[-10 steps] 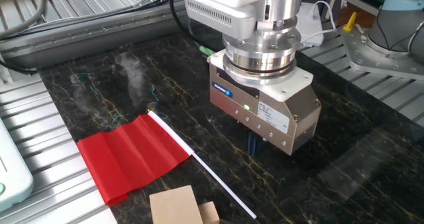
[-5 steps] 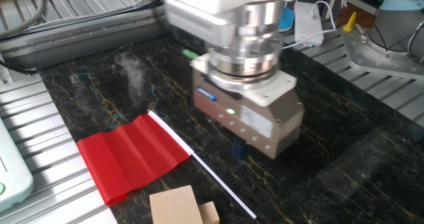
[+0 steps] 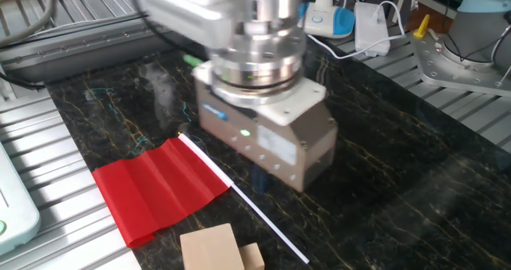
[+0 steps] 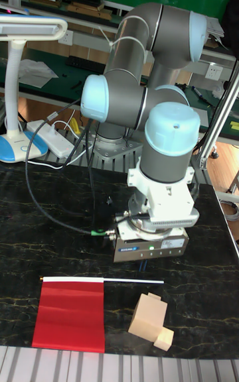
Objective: Wave the flag
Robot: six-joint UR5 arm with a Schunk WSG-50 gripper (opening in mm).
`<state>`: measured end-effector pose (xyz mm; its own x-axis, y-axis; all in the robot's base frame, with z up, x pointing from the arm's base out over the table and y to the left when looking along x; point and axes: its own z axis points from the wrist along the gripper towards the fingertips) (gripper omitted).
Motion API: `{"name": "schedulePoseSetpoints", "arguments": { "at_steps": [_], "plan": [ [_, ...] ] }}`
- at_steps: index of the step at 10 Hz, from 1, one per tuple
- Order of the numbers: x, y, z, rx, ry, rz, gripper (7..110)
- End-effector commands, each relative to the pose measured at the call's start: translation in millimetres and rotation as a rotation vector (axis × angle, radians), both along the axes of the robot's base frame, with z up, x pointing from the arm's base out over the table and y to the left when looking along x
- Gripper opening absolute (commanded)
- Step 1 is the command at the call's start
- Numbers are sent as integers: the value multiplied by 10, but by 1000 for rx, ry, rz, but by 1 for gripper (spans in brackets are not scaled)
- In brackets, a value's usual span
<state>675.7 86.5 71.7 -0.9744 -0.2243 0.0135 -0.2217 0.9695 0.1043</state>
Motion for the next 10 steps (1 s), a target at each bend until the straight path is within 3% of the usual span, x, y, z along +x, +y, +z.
{"name": "schedulePoseSetpoints", "arguments": {
  "at_steps": [1,2,4,5,6,8,10],
  "plan": [
    [286,-88,-70,-36,-49,126,7],
    [315,-182,-129,-77,-74,214,7],
    [42,-87,-223,-42,-77,505,7],
    [118,-5,-245,-40,-150,639,7],
    [92,43,-265,-27,-160,762,7],
    [-96,179,-330,14,-143,821,7],
    [-159,26,-387,-36,-132,944,7]
  ]
}}
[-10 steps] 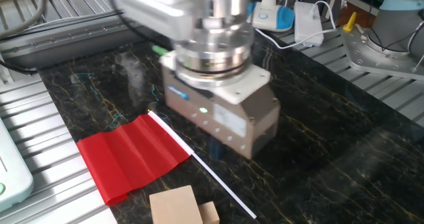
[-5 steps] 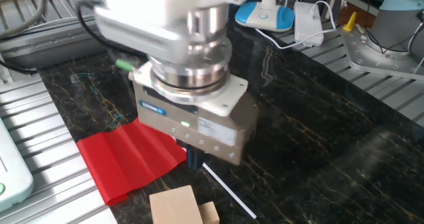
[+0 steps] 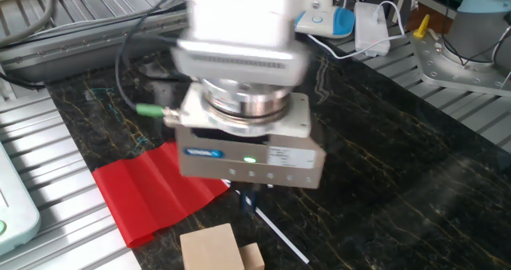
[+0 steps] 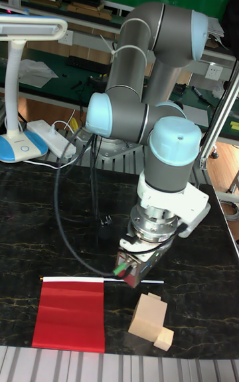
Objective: Wave the flag
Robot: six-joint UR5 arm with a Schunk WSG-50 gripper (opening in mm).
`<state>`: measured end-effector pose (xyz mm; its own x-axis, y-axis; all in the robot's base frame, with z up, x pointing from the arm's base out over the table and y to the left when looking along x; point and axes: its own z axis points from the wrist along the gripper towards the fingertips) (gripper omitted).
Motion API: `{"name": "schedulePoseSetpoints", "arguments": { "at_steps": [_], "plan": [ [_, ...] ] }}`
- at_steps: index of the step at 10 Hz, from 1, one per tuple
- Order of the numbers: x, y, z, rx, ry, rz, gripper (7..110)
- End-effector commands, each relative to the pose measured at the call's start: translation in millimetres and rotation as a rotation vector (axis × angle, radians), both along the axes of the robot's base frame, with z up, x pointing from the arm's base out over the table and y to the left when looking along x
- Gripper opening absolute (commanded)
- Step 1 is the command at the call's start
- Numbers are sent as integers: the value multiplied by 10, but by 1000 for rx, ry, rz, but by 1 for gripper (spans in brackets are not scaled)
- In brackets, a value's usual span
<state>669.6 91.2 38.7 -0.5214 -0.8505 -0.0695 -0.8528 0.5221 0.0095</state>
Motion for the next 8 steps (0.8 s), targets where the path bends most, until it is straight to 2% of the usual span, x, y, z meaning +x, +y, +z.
{"name": "schedulePoseSetpoints", "arguments": {
  "at_steps": [1,4,5,7,8],
  "plan": [
    [-65,-88,-63,-36,-21,202,7],
    [137,-195,5,-27,-52,324,7],
    [160,-167,0,-10,-48,348,22],
    [146,-81,-54,1,-33,353,22],
    [170,-84,-56,-9,-38,391,44]
  ]
}}
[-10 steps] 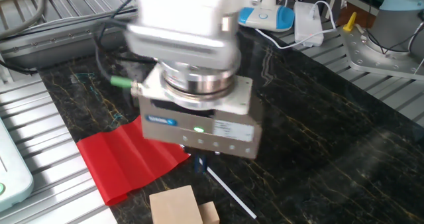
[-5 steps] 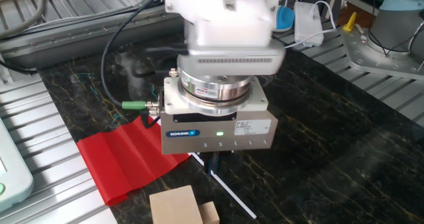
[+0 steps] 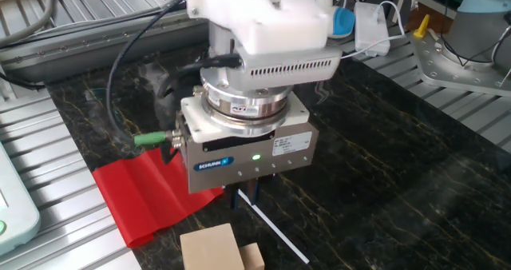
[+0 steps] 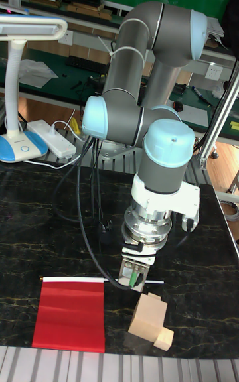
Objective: Wave the flag
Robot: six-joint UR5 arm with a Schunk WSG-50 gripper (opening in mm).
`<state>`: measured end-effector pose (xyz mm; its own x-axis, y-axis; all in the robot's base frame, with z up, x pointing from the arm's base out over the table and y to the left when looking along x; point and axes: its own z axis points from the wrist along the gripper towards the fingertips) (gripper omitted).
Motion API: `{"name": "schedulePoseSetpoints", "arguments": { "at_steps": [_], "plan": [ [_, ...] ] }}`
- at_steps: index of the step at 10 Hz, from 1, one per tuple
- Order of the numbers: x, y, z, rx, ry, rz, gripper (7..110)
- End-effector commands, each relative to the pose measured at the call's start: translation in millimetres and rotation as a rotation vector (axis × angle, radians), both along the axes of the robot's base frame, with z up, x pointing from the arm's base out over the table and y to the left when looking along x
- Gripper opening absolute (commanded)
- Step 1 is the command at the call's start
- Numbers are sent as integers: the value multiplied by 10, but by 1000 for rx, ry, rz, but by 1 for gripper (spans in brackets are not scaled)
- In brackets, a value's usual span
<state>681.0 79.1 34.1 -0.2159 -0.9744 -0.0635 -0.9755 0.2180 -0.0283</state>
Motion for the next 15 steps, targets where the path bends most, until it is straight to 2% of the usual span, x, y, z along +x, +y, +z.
{"name": "schedulePoseSetpoints", "arguments": {
  "at_steps": [1,3,5,6,9,11,13,14,15],
  "plan": [
    [74,63,-6,10,-14,115,44],
    [64,100,-6,18,-41,159,44],
    [-14,42,-69,-23,-55,177,44],
    [-55,64,-97,-17,-58,179,7],
    [-10,153,-103,13,-96,216,7],
    [-23,171,-103,14,-96,233,7],
    [-21,43,-104,-30,-87,225,7],
    [-17,34,-119,-34,-86,222,22],
    [-4,30,-117,-33,-89,237,22]
  ]
}}
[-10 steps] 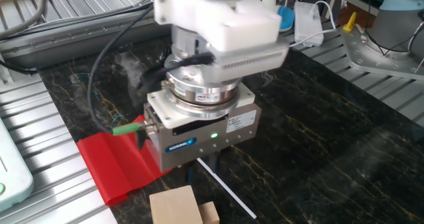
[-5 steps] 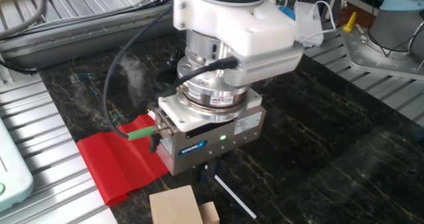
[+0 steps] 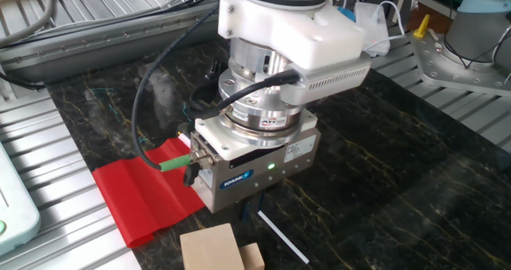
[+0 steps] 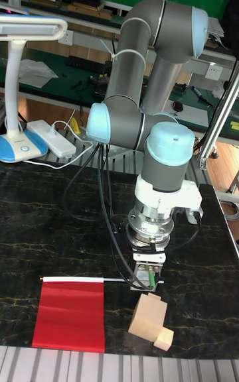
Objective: Wave the flag
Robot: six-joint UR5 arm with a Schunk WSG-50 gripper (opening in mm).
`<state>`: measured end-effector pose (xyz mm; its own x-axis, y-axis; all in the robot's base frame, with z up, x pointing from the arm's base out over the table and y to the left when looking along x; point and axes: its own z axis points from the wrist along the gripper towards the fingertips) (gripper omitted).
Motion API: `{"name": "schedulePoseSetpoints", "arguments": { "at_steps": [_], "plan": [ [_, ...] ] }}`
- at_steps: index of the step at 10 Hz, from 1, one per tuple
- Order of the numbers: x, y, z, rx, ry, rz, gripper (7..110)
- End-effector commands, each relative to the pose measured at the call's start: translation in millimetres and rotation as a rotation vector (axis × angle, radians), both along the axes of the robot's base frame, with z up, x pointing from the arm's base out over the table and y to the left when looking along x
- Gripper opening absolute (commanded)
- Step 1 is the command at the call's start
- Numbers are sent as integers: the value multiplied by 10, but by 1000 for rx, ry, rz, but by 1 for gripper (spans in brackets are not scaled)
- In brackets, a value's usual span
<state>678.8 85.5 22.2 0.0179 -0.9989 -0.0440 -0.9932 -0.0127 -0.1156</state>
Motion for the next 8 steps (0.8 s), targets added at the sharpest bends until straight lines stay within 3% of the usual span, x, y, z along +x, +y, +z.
{"name": "schedulePoseSetpoints", "arguments": {
  "at_steps": [1,4,6,7,8],
  "plan": [
    [47,-50,12,-5,-10,11,22],
    [131,12,28,30,-45,-2,22],
    [165,-97,18,-4,-63,0,22],
    [165,-127,-4,-8,-62,7,22],
    [32,-155,-59,0,-24,8,22]
  ]
}}
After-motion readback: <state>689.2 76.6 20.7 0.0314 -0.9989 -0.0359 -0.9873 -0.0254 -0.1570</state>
